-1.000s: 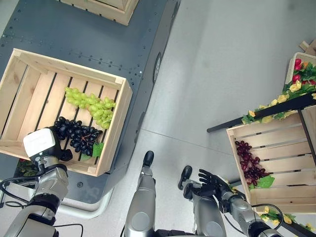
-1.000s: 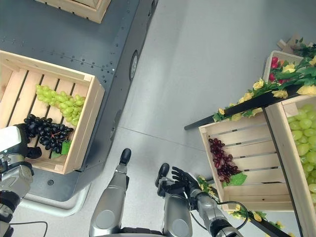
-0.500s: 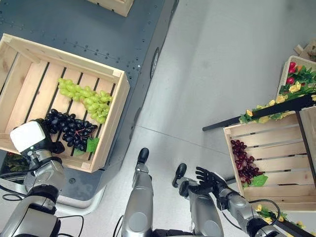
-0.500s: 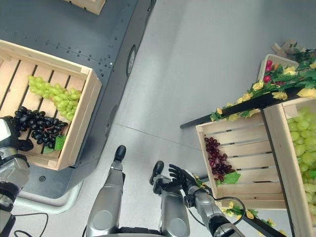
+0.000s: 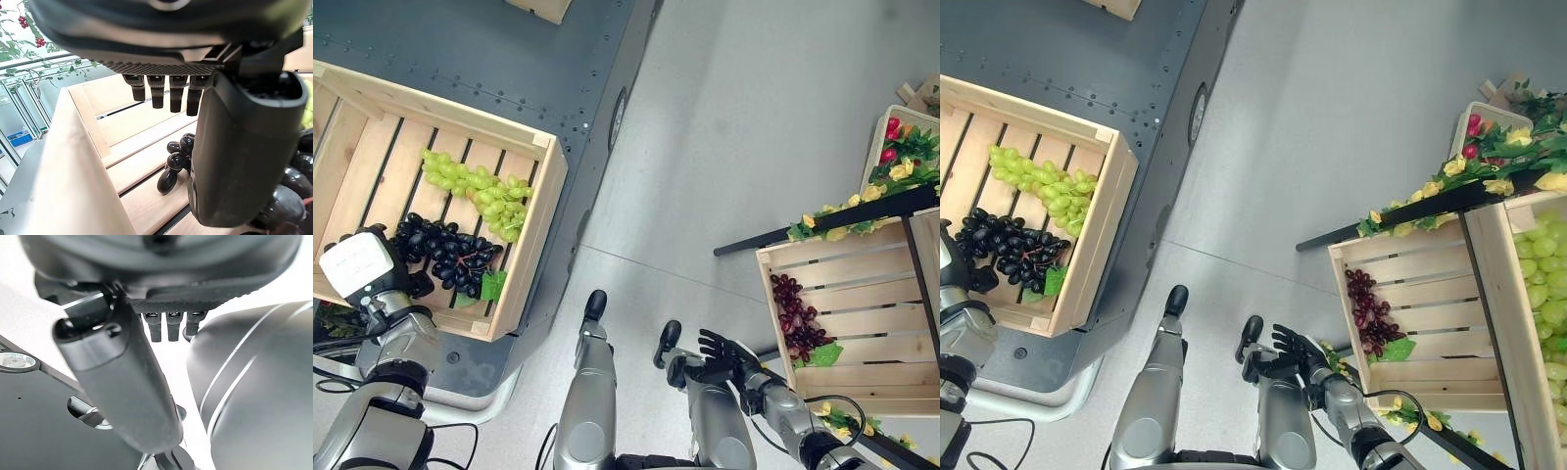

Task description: Pick up the fruits from the basket on one side to the basket on the other side

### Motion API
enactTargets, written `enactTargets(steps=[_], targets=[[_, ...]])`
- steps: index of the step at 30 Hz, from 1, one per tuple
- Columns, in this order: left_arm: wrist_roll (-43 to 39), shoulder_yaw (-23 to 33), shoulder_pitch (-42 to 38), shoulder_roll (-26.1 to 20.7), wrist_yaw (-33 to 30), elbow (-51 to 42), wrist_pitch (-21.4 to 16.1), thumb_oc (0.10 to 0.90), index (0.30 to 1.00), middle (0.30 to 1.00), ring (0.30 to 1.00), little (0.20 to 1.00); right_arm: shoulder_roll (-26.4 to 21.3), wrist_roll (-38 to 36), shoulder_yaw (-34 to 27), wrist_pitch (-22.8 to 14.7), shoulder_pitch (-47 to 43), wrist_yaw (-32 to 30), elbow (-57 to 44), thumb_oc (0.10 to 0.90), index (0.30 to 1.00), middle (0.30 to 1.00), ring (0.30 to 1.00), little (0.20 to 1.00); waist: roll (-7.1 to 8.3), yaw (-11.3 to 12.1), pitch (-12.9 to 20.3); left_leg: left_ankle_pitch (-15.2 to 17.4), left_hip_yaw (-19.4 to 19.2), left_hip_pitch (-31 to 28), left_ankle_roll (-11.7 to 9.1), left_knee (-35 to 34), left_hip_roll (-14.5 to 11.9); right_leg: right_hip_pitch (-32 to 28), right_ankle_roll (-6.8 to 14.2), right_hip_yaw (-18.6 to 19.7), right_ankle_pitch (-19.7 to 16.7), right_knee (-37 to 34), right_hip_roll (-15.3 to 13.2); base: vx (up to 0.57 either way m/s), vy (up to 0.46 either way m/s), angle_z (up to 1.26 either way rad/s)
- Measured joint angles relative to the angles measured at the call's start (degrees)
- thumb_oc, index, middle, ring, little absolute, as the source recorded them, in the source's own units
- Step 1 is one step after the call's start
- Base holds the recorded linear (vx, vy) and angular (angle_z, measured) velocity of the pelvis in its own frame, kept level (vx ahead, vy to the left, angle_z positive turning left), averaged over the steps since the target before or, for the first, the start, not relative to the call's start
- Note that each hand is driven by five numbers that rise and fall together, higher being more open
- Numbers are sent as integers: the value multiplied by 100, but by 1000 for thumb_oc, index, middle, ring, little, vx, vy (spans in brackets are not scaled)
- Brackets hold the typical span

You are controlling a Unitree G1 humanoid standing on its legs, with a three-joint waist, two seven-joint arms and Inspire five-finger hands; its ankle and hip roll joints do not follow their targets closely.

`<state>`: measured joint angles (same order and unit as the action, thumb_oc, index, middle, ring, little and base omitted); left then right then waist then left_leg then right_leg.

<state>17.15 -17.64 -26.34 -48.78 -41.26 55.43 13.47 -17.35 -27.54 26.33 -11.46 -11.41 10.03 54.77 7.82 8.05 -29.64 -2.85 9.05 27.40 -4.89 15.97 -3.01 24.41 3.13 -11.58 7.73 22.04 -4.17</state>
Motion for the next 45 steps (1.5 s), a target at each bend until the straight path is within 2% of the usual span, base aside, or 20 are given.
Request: enactTargets(steps=[5, 11, 19, 22, 24, 27, 33, 38, 43, 45], targets=[[28, -226, -4, -148, 189, 63, 6, 800, 900, 900, 900, 900, 1, -1, 2, -9, -17, 0, -11, 800, 900, 900, 900, 900, -1, -59, 0, 43, -5, 61, 23, 113, -3, 16, 2, 10, 0, 3, 11, -1, 29, -1], [186, -242, -64, -238, 237, 107, -27, 800, 900, 900, 900, 900, 1, -12, -6, -12, -36, 0, -33, 800, 900, 900, 900, 900, 0, -80, 0, 92, -29, 175, 13, 189, -3, 113, 14, 43, -11, 21, 14, -1, 25, -2], [489, -576, -343, -407, 200, 387, -267, 800, 900, 900, 900, 900, 1, -50, 5, -65, -54, 1, -34, 800, 900, 900, 900, 900, 18, -94, -1, 88, -35, 294, 27, 224, -1, 209, 28, 65, -22, 17, 27, 0, 0, 0], [523, -581, -536, -426, 168, 403, -270, 800, 900, 900, 900, 900, 8, -53, 86, -68, -75, 1, -57, 800, 900, 900, 900, 900, 115, -100, -27, 84, -52, 304, 32, 235, -1, 222, 34, 86, -27, 16, 27, 4, 5, -1], [566, -643, -779, -465, 161, 428, -269, 800, 900, 900, 900, 900, 33, -53, 150, -75, -99, 2, -74, 800, 900, 900, 900, 900, 249, -117, -22, 90, -88, 335, 40, 244, 0, 257, 29, 134, -48, 10, 26, 6, 9, -2], [577, -798, -846, -458, 48, 431, -317, 800, 900, 900, 900, 900, 40, -53, 152, -78, -139, 1, -64, 800, 900, 900, 900, 900, 254, -239, -19, 130, -137, 393, 88, 333, 31, 285, 59, 201, -78, 4, 18, 3, -2, -4], [495, -795, -997, -461, -133, 524, -384, 800, 900, 900, 900, 900, 57, -63, 171, -117, -147, 1, -69, 800, 900, 900, 900, 900, 254, -324, -19, 133, -153, 395, 87, 342, 20, 294, 90, 209, -109, 3, 28, 4, -34, -2], [440, -750, -953, -464, -225, 419, -412, 800, 900, 900, 900, 900, 62, -69, 181, -127, -147, -2, -60, 800, 900, 900, 900, 900, 253, -280, -20, 132, -146, 396, 86, 337, 21, 293, 85, 201, -106, 13, 28, 5, -41, 1], [518, -233, -303, -473, -223, -386, -382, 800, 900, 900, 900, 900, 113, -204, 169, -125, -145, -4, -50, 800, 900, 900, 900, 900, 245, -211, -25, 127, -136, 358, 80, 314, 23, 263, 66, 186, -94, 23, 24, 4, -7, 0], [577, -213, -111, -483, -198, -571, -365, 800, 900, 900, 900, 900, 128, -204, 165, -125, -141, -5, -44, 800, 900, 900, 900, 900, 239, -178, -28, 127, -131, 329, 77, 305, 23, 240, 42, 178, -75, 24, 19, 0, 0, 0]])
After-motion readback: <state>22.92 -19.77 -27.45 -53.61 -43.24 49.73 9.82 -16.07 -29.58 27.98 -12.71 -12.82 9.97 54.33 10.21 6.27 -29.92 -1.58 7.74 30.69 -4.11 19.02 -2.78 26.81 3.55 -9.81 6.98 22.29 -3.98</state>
